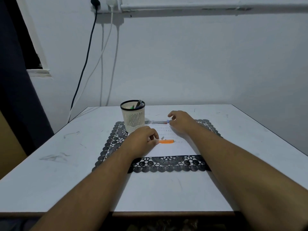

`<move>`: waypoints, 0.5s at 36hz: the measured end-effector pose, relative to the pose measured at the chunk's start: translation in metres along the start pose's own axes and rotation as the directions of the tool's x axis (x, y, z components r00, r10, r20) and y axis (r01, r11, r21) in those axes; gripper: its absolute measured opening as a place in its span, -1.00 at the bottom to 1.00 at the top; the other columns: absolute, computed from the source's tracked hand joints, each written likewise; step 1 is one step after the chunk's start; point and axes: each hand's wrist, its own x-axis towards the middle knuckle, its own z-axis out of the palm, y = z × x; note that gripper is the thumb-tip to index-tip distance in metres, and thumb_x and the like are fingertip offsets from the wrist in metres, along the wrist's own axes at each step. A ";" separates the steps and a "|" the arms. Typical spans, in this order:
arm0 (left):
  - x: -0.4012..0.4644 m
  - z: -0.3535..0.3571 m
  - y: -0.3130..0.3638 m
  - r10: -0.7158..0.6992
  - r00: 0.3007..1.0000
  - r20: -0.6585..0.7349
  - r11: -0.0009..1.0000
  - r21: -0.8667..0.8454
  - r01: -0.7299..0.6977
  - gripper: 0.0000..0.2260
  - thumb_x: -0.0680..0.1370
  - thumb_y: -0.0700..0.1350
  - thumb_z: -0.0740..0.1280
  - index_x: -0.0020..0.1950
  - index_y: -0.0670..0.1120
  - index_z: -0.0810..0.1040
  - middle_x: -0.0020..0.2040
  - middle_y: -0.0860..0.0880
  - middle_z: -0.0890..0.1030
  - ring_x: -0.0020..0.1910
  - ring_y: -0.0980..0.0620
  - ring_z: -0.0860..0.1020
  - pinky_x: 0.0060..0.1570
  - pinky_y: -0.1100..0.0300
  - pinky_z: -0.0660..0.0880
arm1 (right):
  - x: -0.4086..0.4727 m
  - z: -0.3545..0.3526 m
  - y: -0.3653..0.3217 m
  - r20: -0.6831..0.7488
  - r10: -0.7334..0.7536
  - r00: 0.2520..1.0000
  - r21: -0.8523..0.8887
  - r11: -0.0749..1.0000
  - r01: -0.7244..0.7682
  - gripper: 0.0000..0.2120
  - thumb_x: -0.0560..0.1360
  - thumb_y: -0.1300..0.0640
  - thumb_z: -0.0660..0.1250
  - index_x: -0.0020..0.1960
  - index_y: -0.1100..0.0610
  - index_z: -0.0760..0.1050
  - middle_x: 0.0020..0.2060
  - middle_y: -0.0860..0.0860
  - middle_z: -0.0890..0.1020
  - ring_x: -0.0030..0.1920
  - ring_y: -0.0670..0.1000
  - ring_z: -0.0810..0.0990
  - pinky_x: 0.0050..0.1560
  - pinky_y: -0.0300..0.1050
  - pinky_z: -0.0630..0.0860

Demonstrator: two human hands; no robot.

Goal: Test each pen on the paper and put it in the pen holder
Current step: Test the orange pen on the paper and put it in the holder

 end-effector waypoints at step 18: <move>0.001 -0.001 0.003 -0.010 1.000 0.024 1.000 0.008 0.009 -0.94 0.58 -0.03 0.38 0.00 0.06 0.64 -0.09 0.14 0.52 -0.07 0.16 0.50 0.00 0.07 0.53 | 0.018 0.015 0.003 -0.038 -0.124 0.992 -0.107 0.987 0.120 -0.84 0.54 0.24 0.39 0.09 0.10 0.64 0.00 -0.02 0.63 0.00 0.01 0.55 -0.03 -0.07 0.52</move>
